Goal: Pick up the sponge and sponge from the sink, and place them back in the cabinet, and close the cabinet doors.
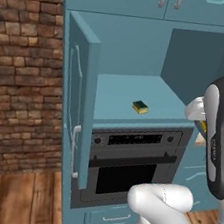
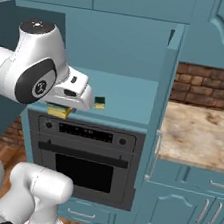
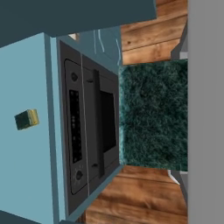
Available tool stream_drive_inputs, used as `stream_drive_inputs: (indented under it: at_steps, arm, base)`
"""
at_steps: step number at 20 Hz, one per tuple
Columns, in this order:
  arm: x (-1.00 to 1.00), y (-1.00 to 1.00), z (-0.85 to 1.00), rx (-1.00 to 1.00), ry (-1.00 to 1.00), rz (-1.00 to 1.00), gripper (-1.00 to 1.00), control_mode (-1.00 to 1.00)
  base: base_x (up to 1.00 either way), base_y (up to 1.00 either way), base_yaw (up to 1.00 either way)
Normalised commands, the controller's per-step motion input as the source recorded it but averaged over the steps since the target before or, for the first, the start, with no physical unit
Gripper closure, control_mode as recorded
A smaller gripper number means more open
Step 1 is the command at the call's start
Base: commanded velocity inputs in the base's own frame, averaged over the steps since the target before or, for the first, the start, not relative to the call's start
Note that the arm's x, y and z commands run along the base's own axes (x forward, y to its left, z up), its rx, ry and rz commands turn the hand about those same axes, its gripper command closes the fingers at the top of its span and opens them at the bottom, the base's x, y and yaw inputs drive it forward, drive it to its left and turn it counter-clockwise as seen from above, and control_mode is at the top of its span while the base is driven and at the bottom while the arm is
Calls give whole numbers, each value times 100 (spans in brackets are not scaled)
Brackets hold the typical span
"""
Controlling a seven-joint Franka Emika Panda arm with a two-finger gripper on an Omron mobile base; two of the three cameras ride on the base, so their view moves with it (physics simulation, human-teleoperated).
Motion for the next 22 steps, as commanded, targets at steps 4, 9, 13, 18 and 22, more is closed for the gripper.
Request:
stream_drive_inputs:
  at_steps: [4,9,13,18,22]
  arm:
    - [0,0,0,0,0,0,100,100]
    - [0,0,0,0,0,0,100,100]
    - [0,0,0,0,0,0,100,100]
    - [0,0,0,0,0,0,100,100]
    - [0,0,0,0,0,0,100,100]
  base:
    - [27,-16,0]
    - [13,-1,7]
    - [20,-4,12]
    - [28,-14,12]
    - [31,-32,8]
